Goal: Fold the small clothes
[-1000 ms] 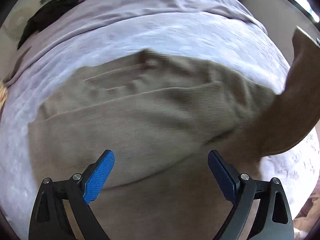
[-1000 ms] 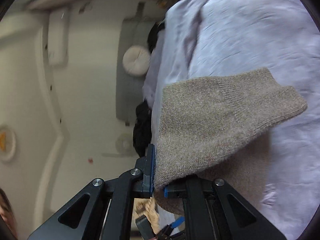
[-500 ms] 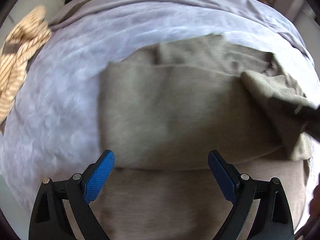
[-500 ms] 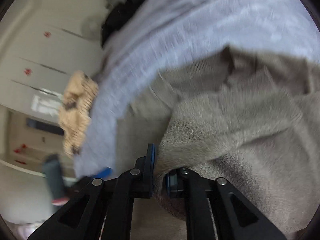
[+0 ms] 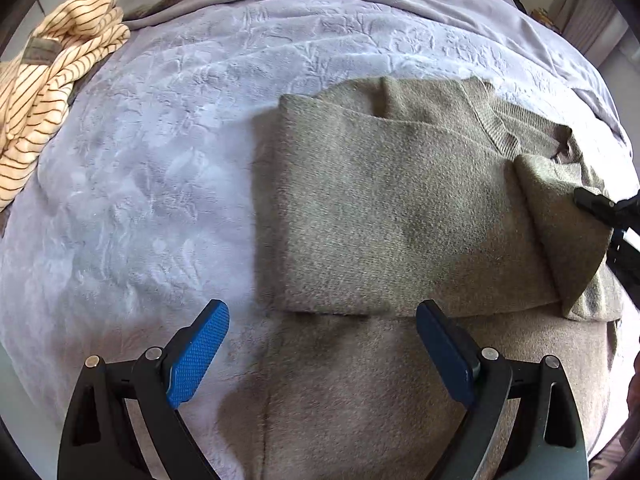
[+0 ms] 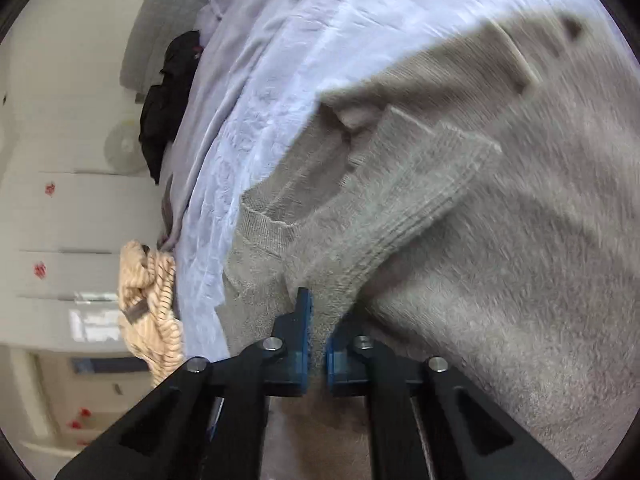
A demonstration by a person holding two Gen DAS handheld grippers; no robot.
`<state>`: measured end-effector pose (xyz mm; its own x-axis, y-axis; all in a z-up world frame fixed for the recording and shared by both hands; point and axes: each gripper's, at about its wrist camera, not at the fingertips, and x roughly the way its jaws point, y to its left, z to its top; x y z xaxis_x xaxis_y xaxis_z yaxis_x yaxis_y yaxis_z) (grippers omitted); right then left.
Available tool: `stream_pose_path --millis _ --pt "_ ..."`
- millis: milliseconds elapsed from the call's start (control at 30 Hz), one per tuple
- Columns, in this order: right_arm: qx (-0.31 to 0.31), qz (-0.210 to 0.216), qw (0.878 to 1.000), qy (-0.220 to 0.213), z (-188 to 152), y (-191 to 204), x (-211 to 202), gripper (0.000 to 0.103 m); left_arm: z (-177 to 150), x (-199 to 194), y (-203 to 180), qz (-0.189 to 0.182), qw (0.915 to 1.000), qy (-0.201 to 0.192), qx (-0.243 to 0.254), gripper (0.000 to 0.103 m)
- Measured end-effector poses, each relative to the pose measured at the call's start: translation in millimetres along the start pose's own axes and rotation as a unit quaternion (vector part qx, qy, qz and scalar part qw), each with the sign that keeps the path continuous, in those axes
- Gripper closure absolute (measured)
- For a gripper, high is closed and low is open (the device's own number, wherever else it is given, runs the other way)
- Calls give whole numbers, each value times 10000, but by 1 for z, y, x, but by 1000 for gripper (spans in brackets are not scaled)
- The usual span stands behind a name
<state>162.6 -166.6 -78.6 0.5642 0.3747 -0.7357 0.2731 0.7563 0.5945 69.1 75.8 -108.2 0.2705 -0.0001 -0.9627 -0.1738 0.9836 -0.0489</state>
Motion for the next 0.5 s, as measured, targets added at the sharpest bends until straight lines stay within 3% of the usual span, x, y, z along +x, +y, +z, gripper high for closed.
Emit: stream_pose_path --millis 133,200,267,367,400,467,500 --pt "-1366 -155 9902 253 -12 52 11 97 -6 -8 14 35 10000 -68 -37 8" --pt "-2040 -286 9776 426 -26 79 24 96 -8 -9 20 124 9998 -79 -121 8" --pt "-2740 -621 9575 651 -45 102 48 93 -10 -9 26 183 9996 -48 -197 8" --pt "-3284 -1016 9339 986 -69 110 76 93 -17 -11 37 249 9992 -24 -320 8" --pt "-3347 -1133 9293 1072 -73 102 77 88 -18 -11 40 263 9991 -12 -343 8" --pt "-3482 -1367 9178 1331 -85 93 84 68 -22 -9 47 308 9988 20 -387 8" --pt "-3543 -1373 9145 1387 -89 92 84 50 -23 -8 49 327 9987 29 -400 8"
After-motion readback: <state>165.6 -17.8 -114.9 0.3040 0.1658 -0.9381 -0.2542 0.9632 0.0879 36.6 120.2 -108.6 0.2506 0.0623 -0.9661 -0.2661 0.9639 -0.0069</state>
